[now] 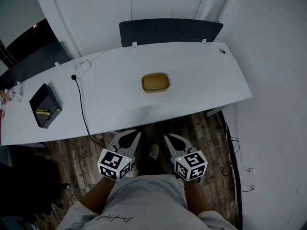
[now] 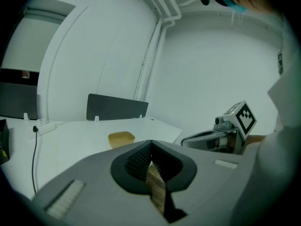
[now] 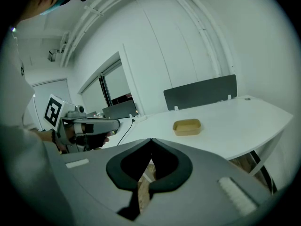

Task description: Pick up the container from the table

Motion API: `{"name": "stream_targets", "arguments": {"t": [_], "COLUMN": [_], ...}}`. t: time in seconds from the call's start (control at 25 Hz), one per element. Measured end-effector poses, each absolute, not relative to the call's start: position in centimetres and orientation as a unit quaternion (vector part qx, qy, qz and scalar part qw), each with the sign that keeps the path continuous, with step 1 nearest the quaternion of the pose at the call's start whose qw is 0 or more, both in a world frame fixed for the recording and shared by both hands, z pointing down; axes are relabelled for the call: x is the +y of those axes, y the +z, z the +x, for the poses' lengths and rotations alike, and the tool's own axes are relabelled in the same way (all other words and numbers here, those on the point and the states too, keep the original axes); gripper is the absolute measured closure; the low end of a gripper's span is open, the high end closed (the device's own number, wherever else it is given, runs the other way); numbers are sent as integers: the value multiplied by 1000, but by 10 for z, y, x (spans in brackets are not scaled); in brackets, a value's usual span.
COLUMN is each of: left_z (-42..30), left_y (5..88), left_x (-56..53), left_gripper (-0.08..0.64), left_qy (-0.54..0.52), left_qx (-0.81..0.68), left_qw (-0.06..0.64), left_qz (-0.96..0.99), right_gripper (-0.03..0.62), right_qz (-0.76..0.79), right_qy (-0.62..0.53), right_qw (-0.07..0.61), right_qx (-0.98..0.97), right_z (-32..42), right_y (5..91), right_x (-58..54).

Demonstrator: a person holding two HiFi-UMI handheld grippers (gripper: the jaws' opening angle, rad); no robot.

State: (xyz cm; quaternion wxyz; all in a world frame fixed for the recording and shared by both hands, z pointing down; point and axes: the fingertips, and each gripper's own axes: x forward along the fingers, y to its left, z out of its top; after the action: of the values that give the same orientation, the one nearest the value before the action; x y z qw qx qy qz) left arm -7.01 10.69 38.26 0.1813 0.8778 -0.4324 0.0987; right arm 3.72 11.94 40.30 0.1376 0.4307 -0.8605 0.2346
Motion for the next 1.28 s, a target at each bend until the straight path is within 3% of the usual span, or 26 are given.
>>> {"name": "stream_targets", "arguments": {"t": [1.28], "left_z": [-11], "left_y": [369], "left_x": [-32], "left_gripper": [558], "left_qy": [99], "left_qx": [-480], "left_qw": [175], "left_qz": [854], "right_gripper": [577], "right_qz": [371], "right_qy": [226], "right_qw": [142], "right_qx": [-889], "right_z": [93], "right_y": [393], "right_x": [-31]}}
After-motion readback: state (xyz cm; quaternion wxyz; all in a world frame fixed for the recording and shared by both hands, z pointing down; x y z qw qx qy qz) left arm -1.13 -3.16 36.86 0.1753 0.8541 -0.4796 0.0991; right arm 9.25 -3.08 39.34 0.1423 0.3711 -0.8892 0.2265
